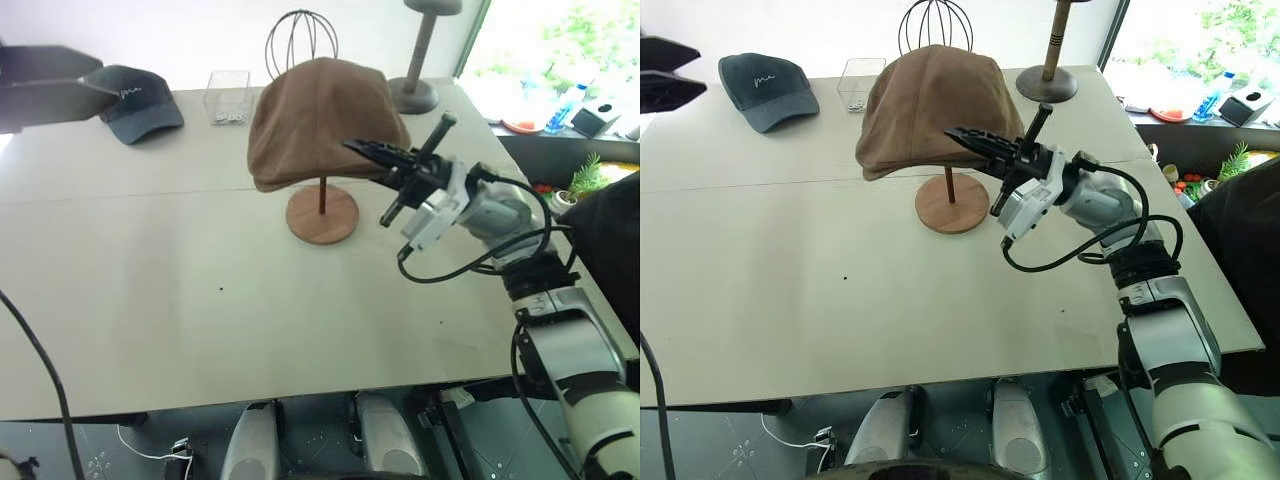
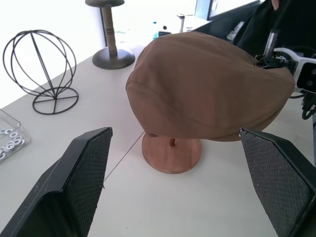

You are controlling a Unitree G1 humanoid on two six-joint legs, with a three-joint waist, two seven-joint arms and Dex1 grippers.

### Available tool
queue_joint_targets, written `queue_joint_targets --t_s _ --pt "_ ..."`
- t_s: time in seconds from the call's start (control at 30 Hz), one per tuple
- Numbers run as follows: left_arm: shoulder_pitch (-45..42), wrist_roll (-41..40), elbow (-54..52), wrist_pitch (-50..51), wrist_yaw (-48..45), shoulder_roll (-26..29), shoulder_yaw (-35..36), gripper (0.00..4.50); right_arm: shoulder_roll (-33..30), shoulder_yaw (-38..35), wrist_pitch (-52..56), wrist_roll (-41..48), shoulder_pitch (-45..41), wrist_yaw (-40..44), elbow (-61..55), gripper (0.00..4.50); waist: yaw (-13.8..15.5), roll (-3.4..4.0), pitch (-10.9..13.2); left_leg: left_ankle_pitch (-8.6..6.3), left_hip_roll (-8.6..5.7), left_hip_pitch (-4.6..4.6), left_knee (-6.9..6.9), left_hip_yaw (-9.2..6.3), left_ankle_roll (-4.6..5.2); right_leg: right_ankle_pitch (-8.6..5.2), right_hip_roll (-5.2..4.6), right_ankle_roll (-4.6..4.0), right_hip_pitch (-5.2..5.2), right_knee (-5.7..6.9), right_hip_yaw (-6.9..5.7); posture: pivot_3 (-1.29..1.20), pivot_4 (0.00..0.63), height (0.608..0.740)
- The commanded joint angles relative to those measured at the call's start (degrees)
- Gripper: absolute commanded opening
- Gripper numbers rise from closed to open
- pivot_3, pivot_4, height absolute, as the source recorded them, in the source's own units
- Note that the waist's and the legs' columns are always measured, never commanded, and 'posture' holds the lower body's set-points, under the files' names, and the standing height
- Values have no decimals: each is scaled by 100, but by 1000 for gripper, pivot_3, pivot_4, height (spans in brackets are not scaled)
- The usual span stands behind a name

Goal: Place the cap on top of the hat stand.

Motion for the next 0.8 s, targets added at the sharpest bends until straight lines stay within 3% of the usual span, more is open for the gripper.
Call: queue_joint_targets --t_s 0.03,0.2,0.5,0.7,0.8 --pt "-147 -65 -161 52 59 118 172 4295 1 13 133 332 -95 171 -69 1171 5 0 0 0 0 0 0 0 0 0 0 0 1 0 0 0 150 740" --pt "-137 -98 -254 83 87 15 141 4295 -263 -67 601 242 271 391 -707 3635 18 0 0 0 0 0 1 0 0 1 0 2 1 1 0 0 150 740" --pt "-272 46 20 -145 19 -256 -20 4295 -1634 -503 2294 1098 1974 1246 -2915 3635 48 -1 -1 0 -1 1 7 -1 0 0 -1 1 6 3 1 0 150 740" --pt "-301 228 313 -491 -157 -428 -168 4295 -3337 -1299 4443 2921 3062 2750 -4146 3635 54 1 0 0 -1 7 9 2 0 -3 -1 -5 11 4 4 0 150 740" --pt "-305 281 395 -622 -231 -497 -224 4295 -3911 -1676 5887 4034 2633 3621 -3921 3635 36 2 1 0 0 34 9 7 0 -10 -2 -18 34 2 7 0 150 740"
